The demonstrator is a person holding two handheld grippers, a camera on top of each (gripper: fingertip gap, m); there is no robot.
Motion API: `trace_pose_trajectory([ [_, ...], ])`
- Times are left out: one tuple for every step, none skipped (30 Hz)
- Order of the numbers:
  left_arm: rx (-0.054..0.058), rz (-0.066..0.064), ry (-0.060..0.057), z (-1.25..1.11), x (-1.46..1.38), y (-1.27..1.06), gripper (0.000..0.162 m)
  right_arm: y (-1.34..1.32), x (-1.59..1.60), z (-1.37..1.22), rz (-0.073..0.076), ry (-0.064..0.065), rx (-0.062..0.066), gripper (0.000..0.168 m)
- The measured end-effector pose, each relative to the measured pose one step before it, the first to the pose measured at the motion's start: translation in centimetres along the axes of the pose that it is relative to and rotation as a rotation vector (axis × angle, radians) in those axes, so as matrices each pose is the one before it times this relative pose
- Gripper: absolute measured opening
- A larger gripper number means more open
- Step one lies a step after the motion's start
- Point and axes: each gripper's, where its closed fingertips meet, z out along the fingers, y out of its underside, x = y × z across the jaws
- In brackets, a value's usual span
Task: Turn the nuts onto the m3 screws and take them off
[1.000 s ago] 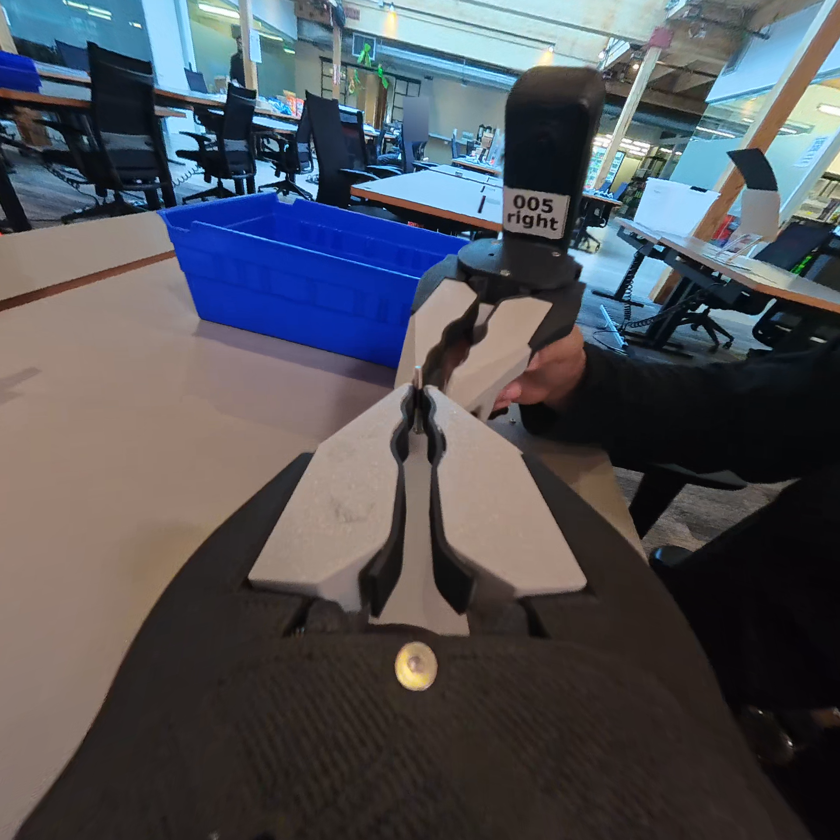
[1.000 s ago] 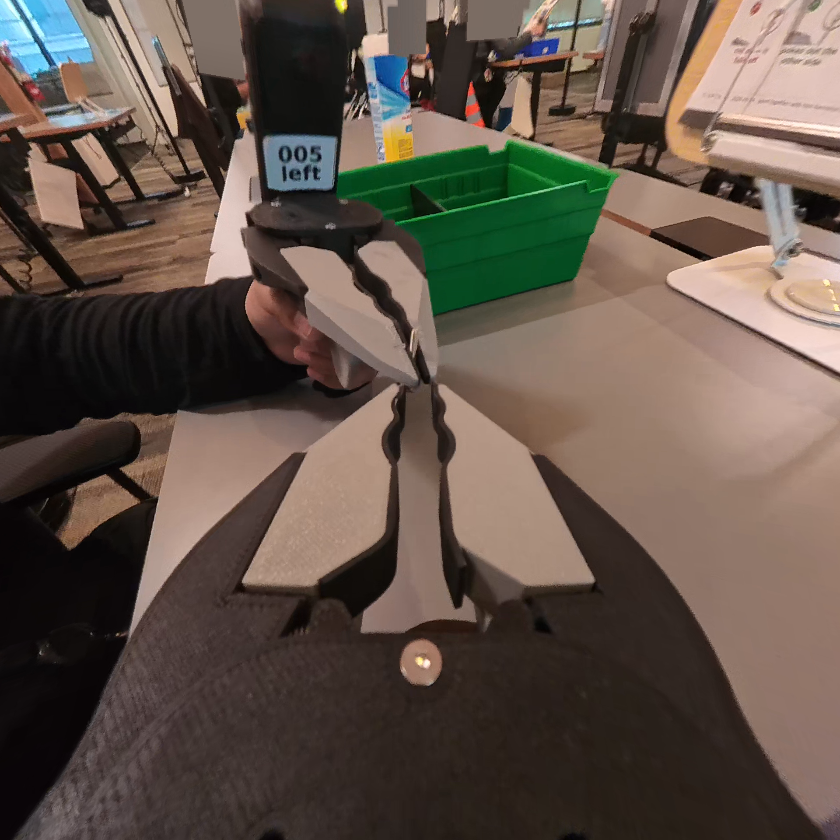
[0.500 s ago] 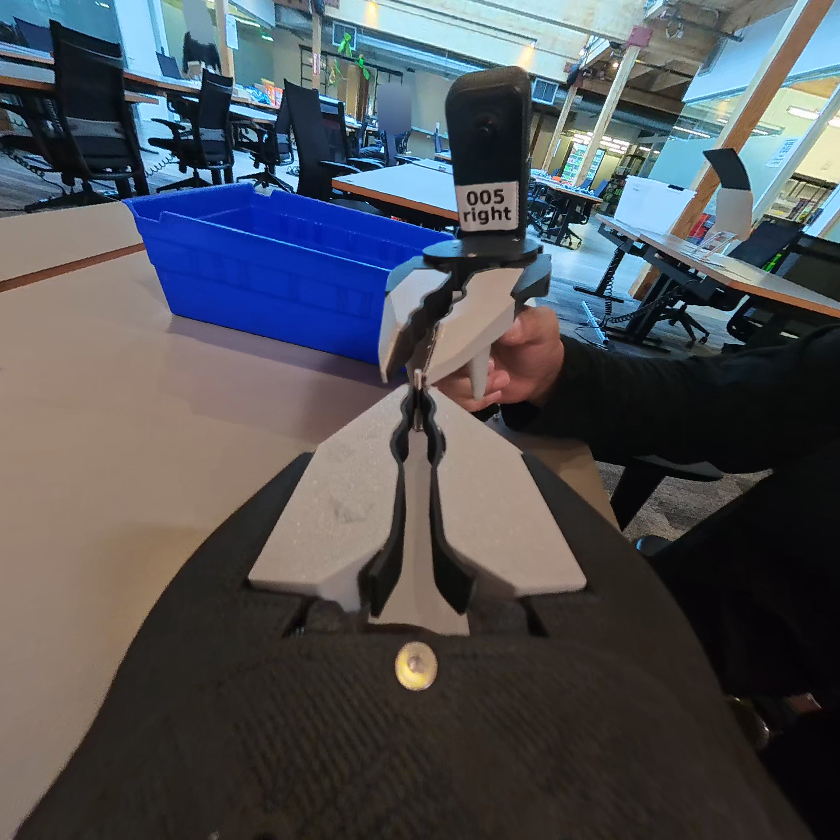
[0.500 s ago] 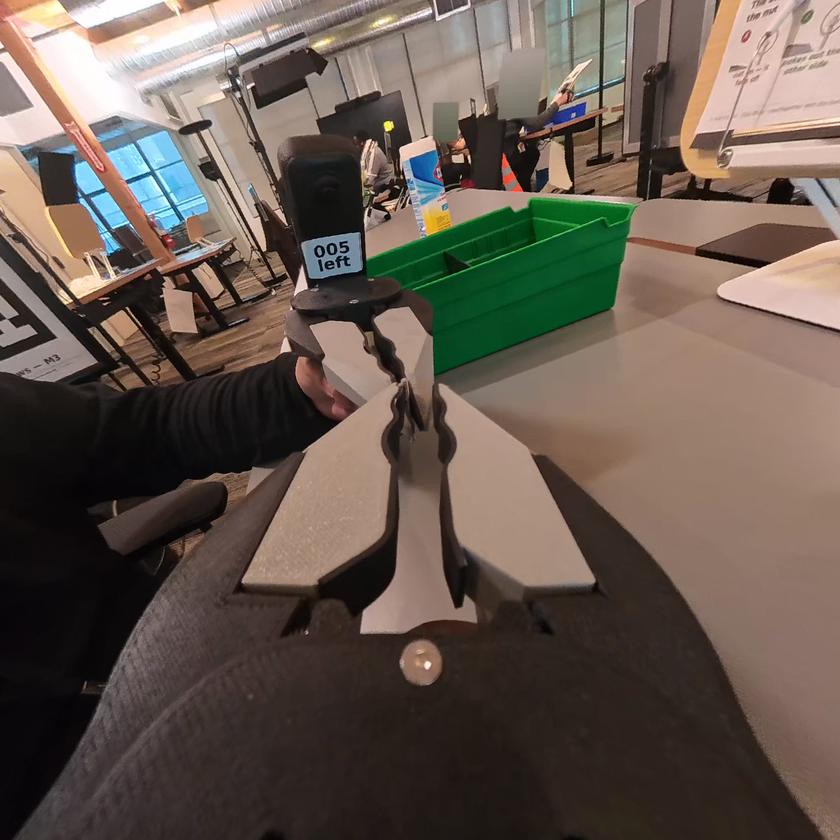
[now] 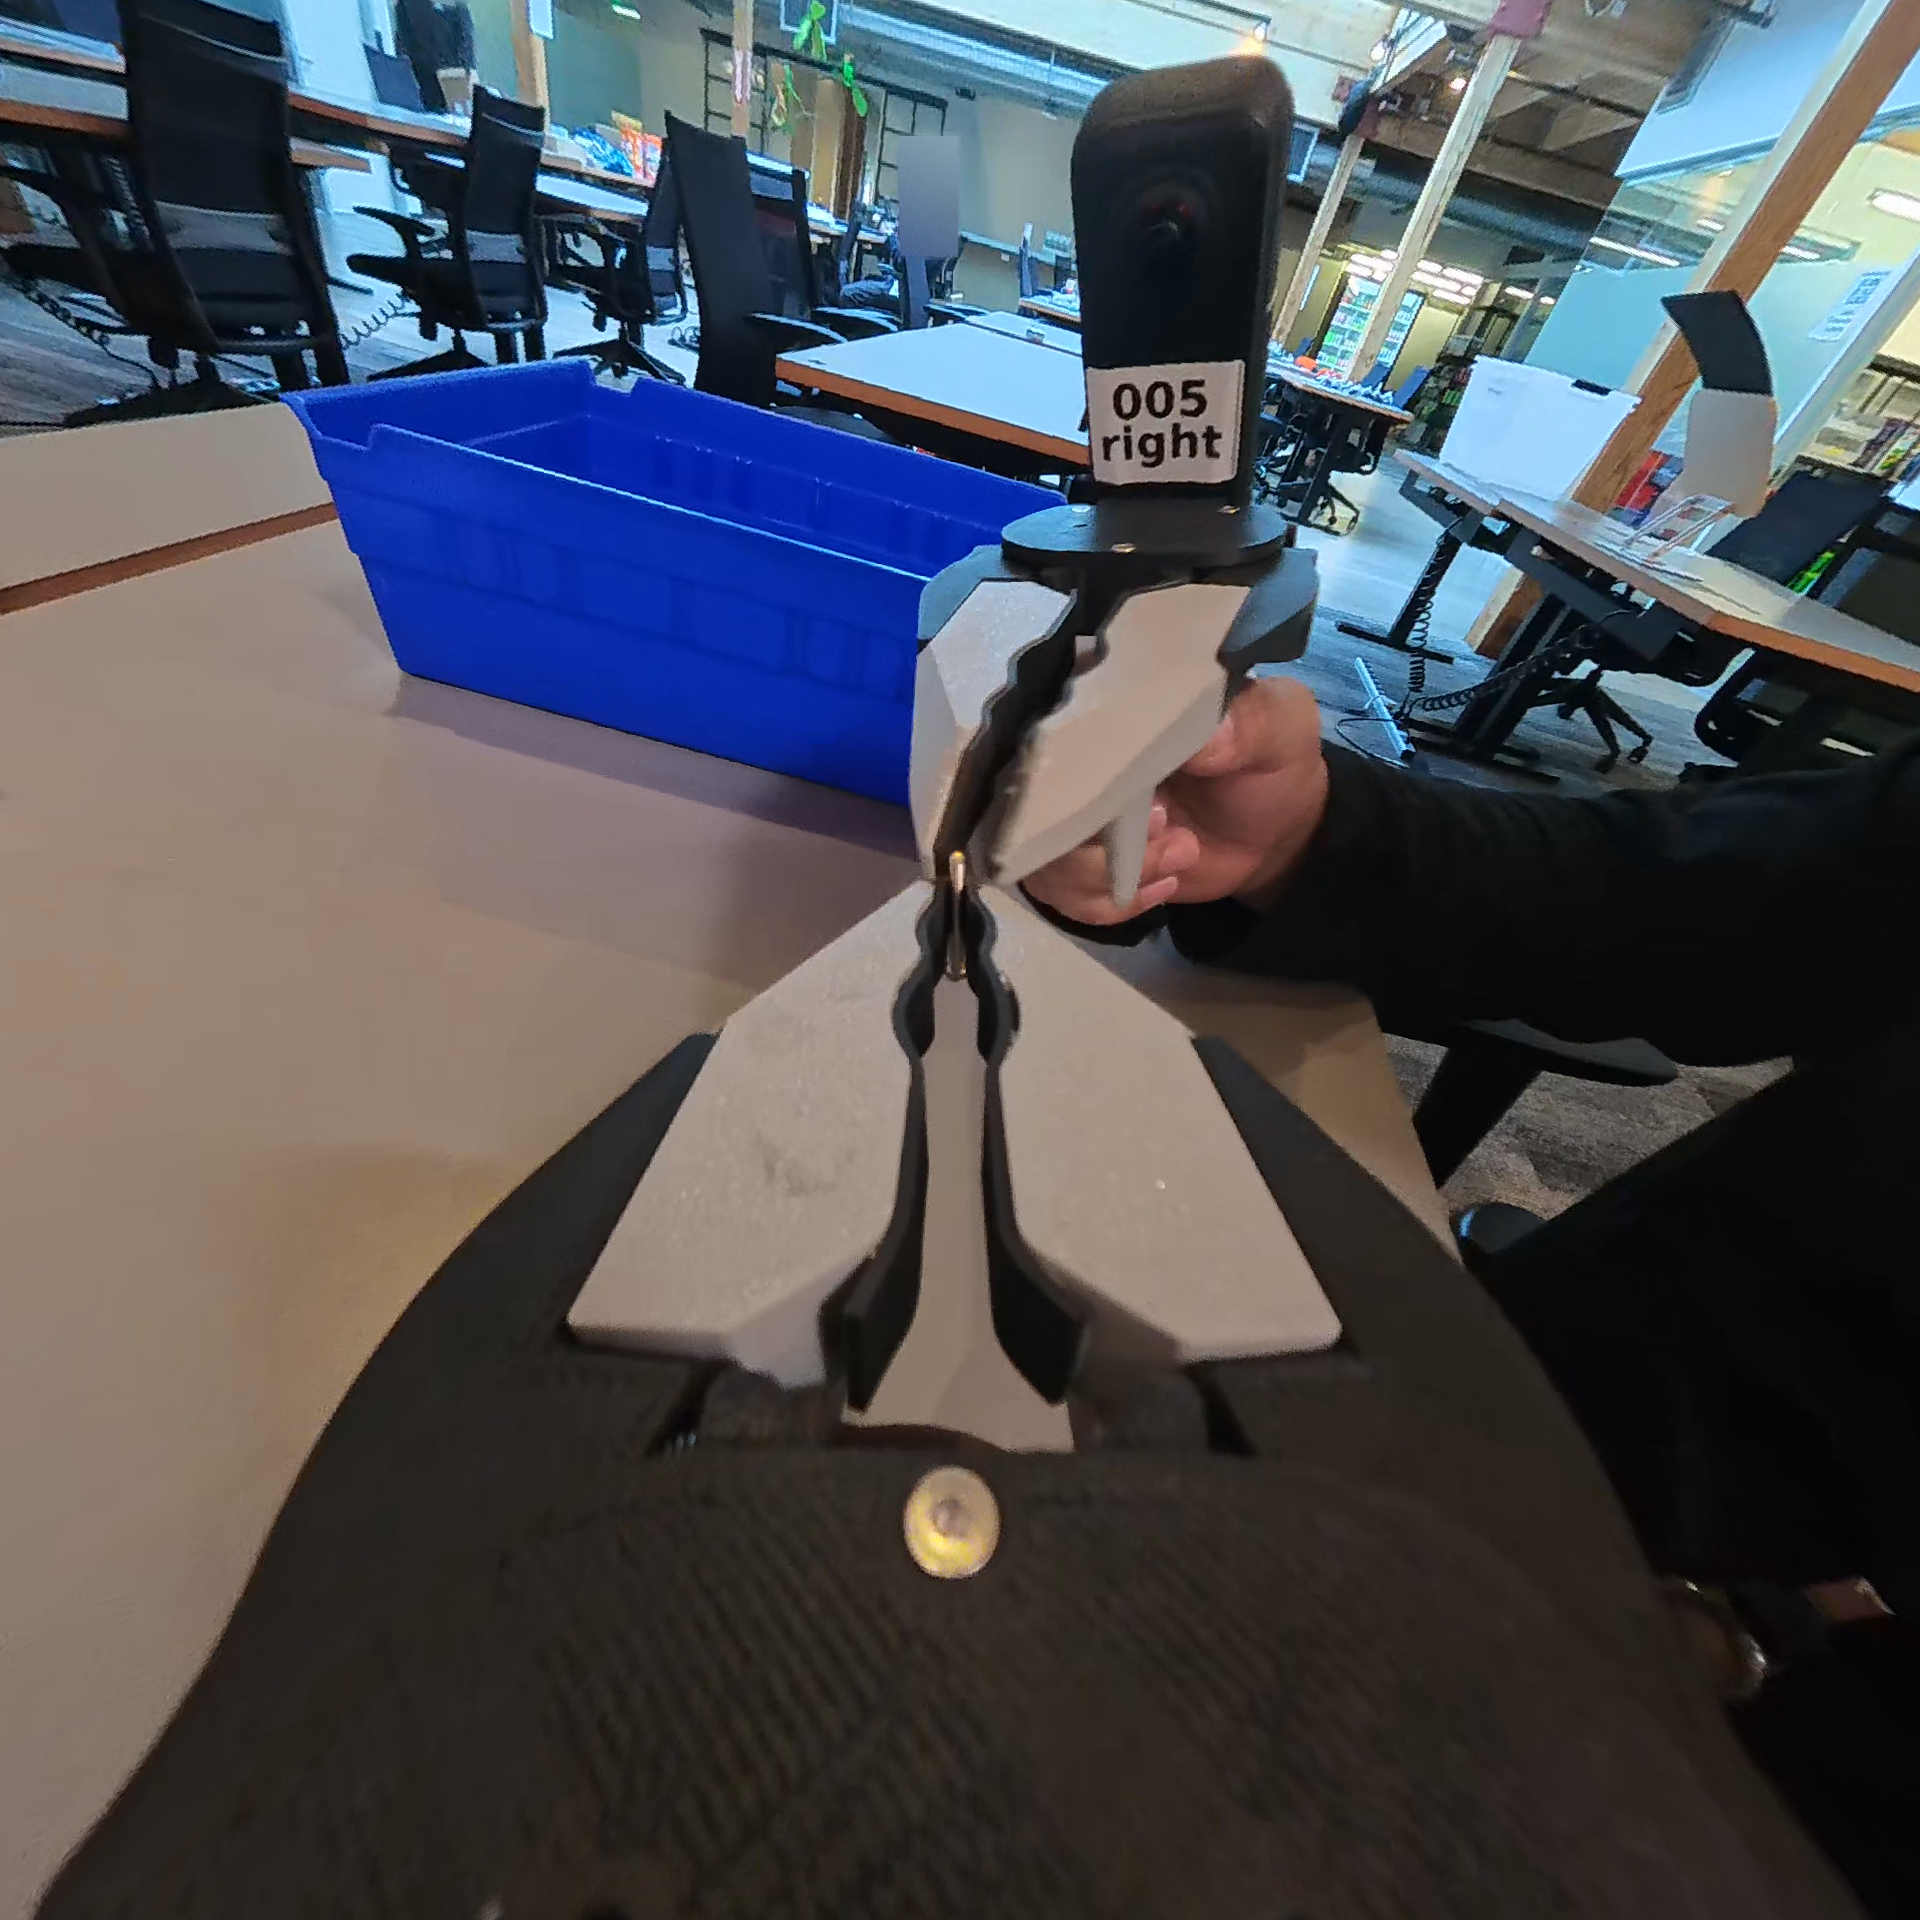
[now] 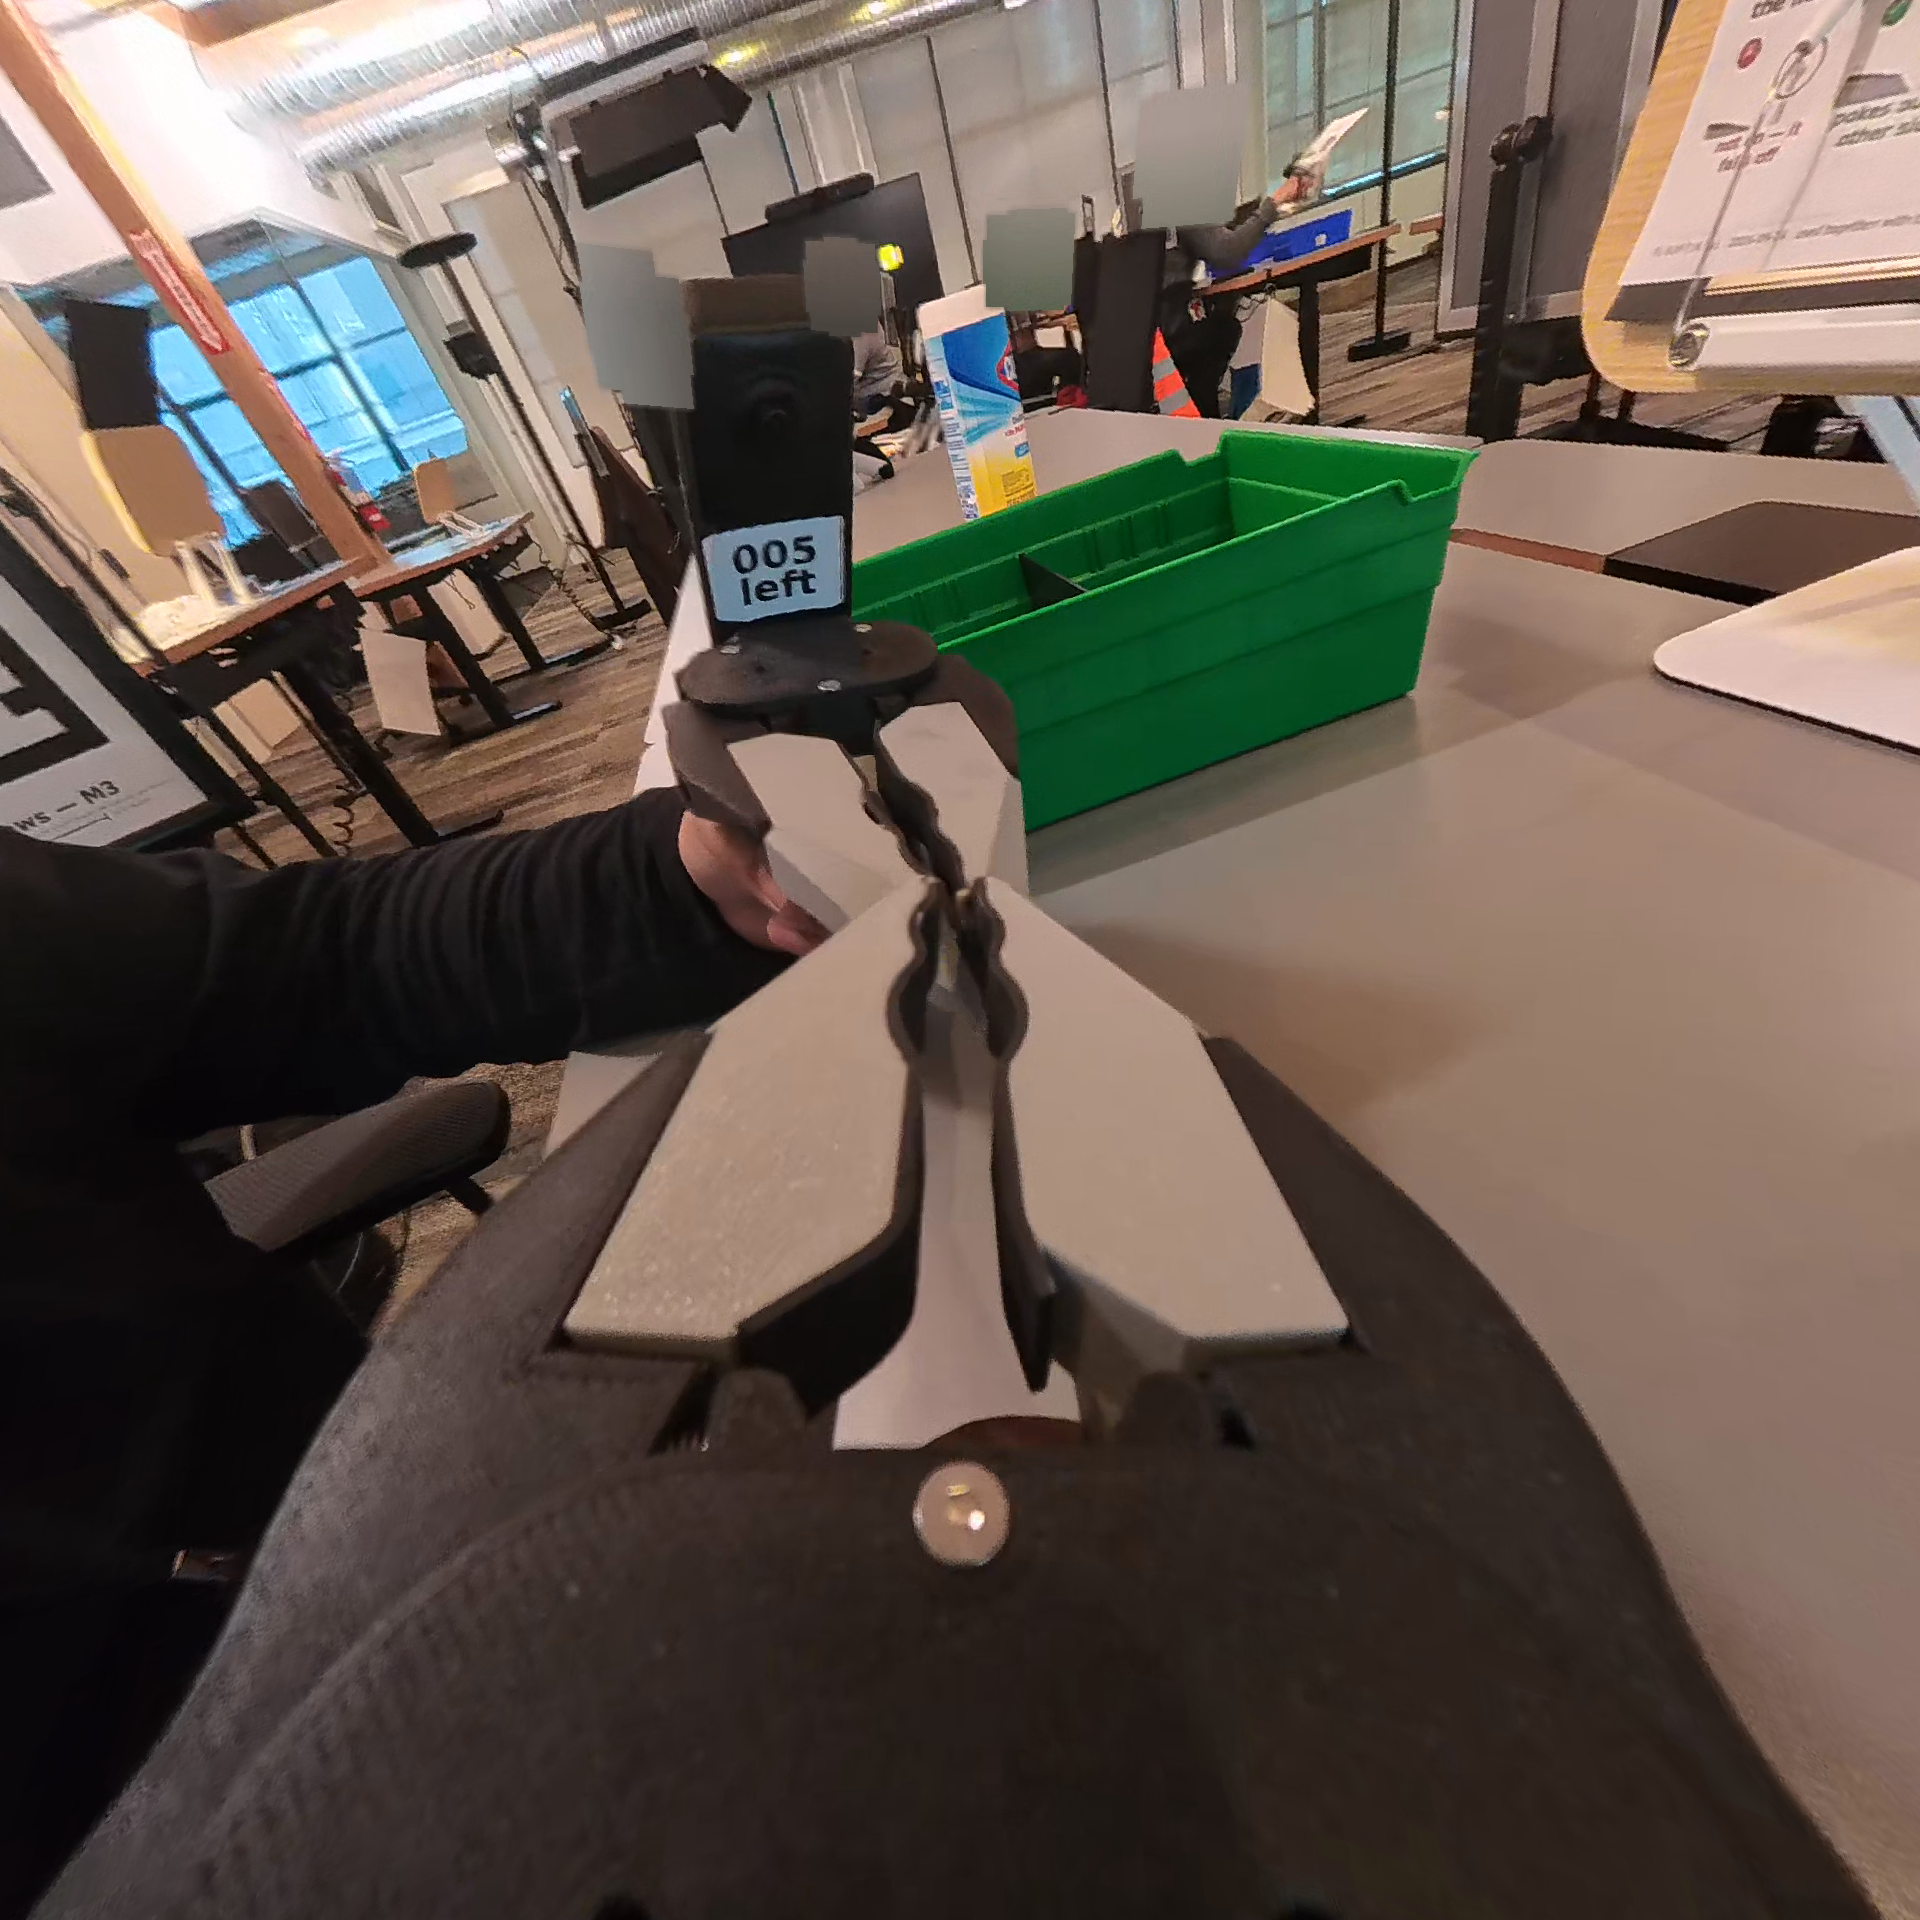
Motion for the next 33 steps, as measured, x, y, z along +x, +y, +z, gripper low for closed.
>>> trace_pose_trajectory([
  [-0.0053, -0.0015, -0.0007, 0.036, 0.0, 0.094, 0.0, 0.062, 0.277, -0.056, -0.0153, 0.0212, -0.005, 0.0],
  [-0.0029, 0.0011, -0.011, 0.024, -0.184, 0.06, 0.0, 0.066, 0.181, -0.014, -0.0124, 0.0184, -0.0074, 0.0],
  [-0.0043, 0.0004, -0.0059, 0.026, -0.109, 0.088, 0.0, 0.078, 0.103, 0.014, -0.0082, 0.0114, -0.0072, 0.0],
  [-0.001, -0.0039, -0.0011, 0.012, -0.045, 0.04, 0.0, 0.03, 0.037, 0.022, -0.0032, 0.0064, -0.0035, 0.0],
  [0.005, -0.0072, 0.0034, -0.014, 0.007, -0.051, 0.0, -0.066, -0.009, -0.012, -0.0029, 0.0022, 0.003, 0.0],
  [0.0082, -0.008, 0.0039, -0.034, 0.02, -0.112, 0.0, -0.113, 0.019, -0.068, -0.0024, 0.0027, 0.0059, 0.0],
  [0.0074, -0.0069, 0.0004, -0.041, -0.044, -0.114, 0.0, -0.112, 0.092, -0.1, 0.001, 0.0039, 0.0064, 0.0],
  [0.0057, -0.0046, 0.0008, -0.054, -0.034, -0.086, 0.0, -0.091, 0.039, -0.086, 0.0068, -0.003, 0.0055, 0.0],
  [0.0043, -0.0042, 0.0044, -0.045, 0.033, -0.054, 0.0, -0.101, -0.025, -0.063, 0.0118, -0.0079, 0.0068, 0.0],
  [0.0034, -0.0049, 0.0063, -0.012, 0.068, -0.047, 0.0, -0.151, -0.071, -0.057, 0.0117, -0.0095, 0.0107, 0.0],
  [-0.0003, -0.0045, 0.0039, 0.013, 0.044, 0.012, 0.001, -0.136, -0.078, -0.036, 0.0096, -0.0092, 0.0089, 0.0],
  [-0.0038, -0.002, 0.0016, 0.037, 0.024, 0.073, 0.003, -0.076, -0.078, -0.015, 0.0066, -0.0073, 0.0051, 0.0],
  [-0.0051, 0.0026, -0.0008, 0.051, 0.017, 0.073, 0.004, -0.05, -0.02, -0.013, 0.0025, -0.0011, 0.0035, 0.0],
  [-0.0027, 0.0069, -0.0013, 0.045, 0.035, 0.056, 0.004, -0.014, -0.008, 0.008, -0.0013, 0.0004, 0.0007, 0.0],
  [-0.0023, 0.0067, -0.0016, 0.038, 0.032, 0.051, 0.004, 0.017, -0.027, 0.019, -0.0018, 0.0002, -0.0013, 0.0],
  [-0.0022, 0.004, -0.002, 0.039, 0.026, 0.044, 0.004, 0.021, -0.039, 0.042, -0.0013, -0.0002, -0.0009, 0.0],
  [-0.0013, 0.001, 0.0007, 0.029, 0.026, 0.019, 0.005, 0.059, -0.034, 0.058, 0.0002, -0.001, -0.0028, 0.0],
  [-0.001, -0.0019, 0.0033, 0.024, 0.05, 0.018, 0.005, 0.083, -0.004, 0.059, 0.0009, 0.0005, -0.0033, 0.0],
  [0.0006, -0.003, 0.0017, 0.007, 0.013, -0.007, 0.006, 0.065, 0.033, 0.049, 0.0003, 0.0025, -0.0021, 0.0],
  [0.0016, -0.0024, 0.0016, -0.005, 0.014, -0.006, 0.006, 0.043, -0.003, 0.054, 0.0007, 0.0003, -0.0012, 0.0],
  [0.0015, -0.0025, 0.001, -0.008, 0.001, -0.026, 0.006, 0.021, -0.029, 0.031, 0.0016, -0.0016, -0.0003, 0.0],
  [0.0009, -0.0023, 0.0021, -0.001, 0.013, -0.009, 0.006, 0.031, 0.02, 0.023, 0.0012, 0.0006, -0.0006, 0.0],
  [0.0017, -0.0002, 0.0028, -0.009, 0.042, -0.032, 0.001, 0.005, 0.045, -0.004, -0.0011, 0.0033, -0.0002, 0.0],
  [0.0033, 0.0043, -0.0031, -0.031, -0.024, -0.048, 0.0, -0.065, -0.026, -0.045, -0.0012, -0.0019, 0.003, 0.0],
  [0.0014, 0.0084, -0.0031, -0.022, -0.002, -0.053, 0.0, -0.045, -0.004, -0.044, -0.0006, -0.0005, 0.0013, 0.0],
  [-0.0007, 0.0085, -0.0054, -0.029, -0.031, -0.035, 0.0, -0.036, 0.013, -0.037, 0.0001, 0.0007, 0.0005, 0.0],
  [0.0002, 0.0046, -0.0034, -0.017, -0.013, -0.026, 0.0, -0.017, 0.001, -0.027, -0.0007, -0.0001, 0.0007, 0.0],
  [-0.0015, -0.0029, 0.0028, -0.012, 0.045, -0.003, 0.0, -0.006, -0.02, 0.007, -0.0003, -0.0012, -0.0003, 0.0],
  [0.0004, -0.0078, 0.0036, -0.008, 0.002, -0.009, 0.0, -0.014, 0.012, -0.004, -0.0014, 0.0023, 0.0009, 0.0],
  [0.0033, -0.0096, 0.0036, -0.015, -0.003, -0.03, 0.0, -0.008, 0.035, -0.006, -0.0041, 0.0043, 0.0002, 0.0],
  [0.0025, -0.0092, 0.0045, 0.0, -0.004, -0.015, 0.0, -0.005, 0.014, -0.004, -0.0046, 0.0029, -0.0007, 0.0],
  [0.0022, -0.0052, 0.005, 0.002, 0.04, -0.016, 0.0, -0.018, -0.029, -0.017, -0.0014, -0.0007, 0.0005, 0.0],
  [0.002, -0.0003, 0.0033, 0.004, 0.047, -0.027, 0.0, -0.026, -0.046, -0.004, 0.0021, -0.0033, 0.0017, 0.0],
])
